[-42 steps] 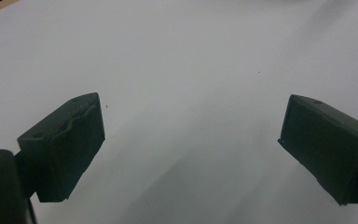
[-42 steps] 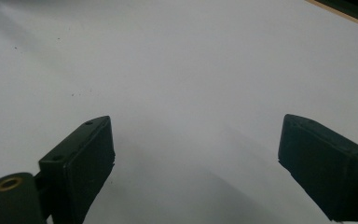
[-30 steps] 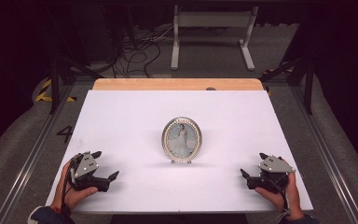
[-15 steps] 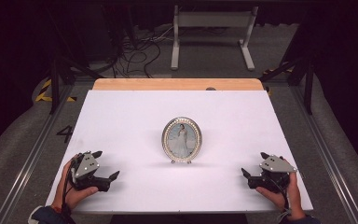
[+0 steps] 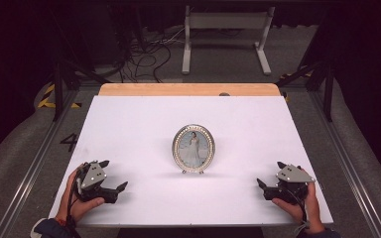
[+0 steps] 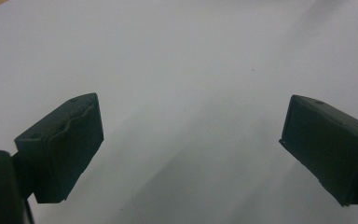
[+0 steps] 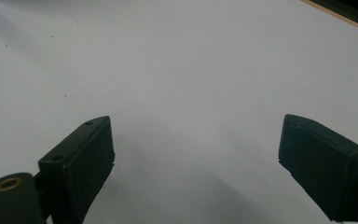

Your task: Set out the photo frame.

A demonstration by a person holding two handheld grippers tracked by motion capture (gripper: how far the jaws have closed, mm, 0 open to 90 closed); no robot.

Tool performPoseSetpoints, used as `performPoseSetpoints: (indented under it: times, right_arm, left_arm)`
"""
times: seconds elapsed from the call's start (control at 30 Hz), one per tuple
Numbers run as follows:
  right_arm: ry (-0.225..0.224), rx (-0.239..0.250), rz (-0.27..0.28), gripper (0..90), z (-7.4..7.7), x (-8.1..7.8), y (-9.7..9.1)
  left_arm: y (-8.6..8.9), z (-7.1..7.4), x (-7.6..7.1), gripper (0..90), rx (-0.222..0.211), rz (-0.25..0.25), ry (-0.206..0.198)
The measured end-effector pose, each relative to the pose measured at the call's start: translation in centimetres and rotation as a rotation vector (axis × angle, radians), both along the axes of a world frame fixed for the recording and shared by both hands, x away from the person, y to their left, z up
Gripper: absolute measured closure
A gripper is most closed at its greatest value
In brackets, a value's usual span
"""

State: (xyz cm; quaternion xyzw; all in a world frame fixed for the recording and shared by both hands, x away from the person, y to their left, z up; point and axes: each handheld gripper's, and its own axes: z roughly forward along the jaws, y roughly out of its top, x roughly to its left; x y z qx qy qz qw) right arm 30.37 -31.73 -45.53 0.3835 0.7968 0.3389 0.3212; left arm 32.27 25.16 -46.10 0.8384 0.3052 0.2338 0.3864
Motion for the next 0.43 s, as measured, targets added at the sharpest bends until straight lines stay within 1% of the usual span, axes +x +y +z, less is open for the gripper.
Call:
performPoseSetpoints:
  times: [0.13, 0.23, 0.43]
  right_arm:
    - [-0.002, -0.003, 0.003, 10.8, 0.03, -0.04, 0.02]
    - [-0.004, 0.0, -0.006, 10.4, 0.03, -0.08, -0.01]
    - [-0.005, -0.001, -0.014, 10.5, 0.02, -0.03, -0.14]
  left_arm:
    - [0.03, 0.0, 0.03, 5.9, -0.006, -0.003, 0.003]
    - [-0.11, -0.01, 0.07, 5.8, -0.012, -0.002, 0.002]
    - [-0.28, 0.0, 0.29, 5.8, -0.009, -0.006, 0.006]
